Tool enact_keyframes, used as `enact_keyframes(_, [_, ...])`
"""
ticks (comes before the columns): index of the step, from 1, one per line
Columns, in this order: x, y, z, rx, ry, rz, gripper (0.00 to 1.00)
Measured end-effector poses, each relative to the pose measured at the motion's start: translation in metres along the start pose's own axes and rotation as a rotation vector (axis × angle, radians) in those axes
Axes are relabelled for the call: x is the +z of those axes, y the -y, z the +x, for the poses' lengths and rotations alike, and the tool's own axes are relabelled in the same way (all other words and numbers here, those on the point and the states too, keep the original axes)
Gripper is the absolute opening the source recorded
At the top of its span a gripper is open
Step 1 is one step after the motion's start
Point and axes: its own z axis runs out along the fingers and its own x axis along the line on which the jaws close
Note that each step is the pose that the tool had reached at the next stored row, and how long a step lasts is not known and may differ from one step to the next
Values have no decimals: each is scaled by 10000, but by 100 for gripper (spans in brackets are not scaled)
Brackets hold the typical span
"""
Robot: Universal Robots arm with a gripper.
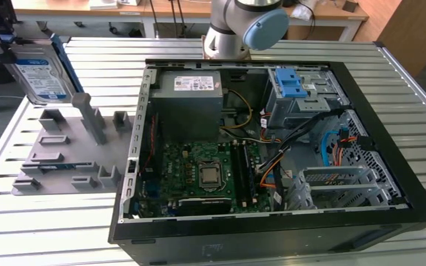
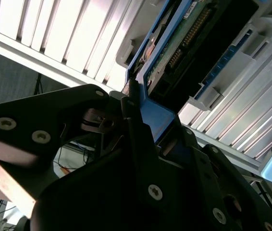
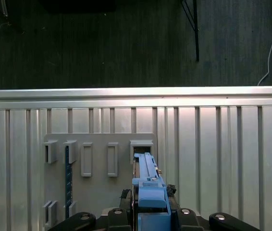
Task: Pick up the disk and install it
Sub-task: 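Pick up the disk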
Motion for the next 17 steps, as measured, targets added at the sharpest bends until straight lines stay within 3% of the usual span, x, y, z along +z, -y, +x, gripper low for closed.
enact_keyframes(17, [-120,0,-1,0,-1,1,36])
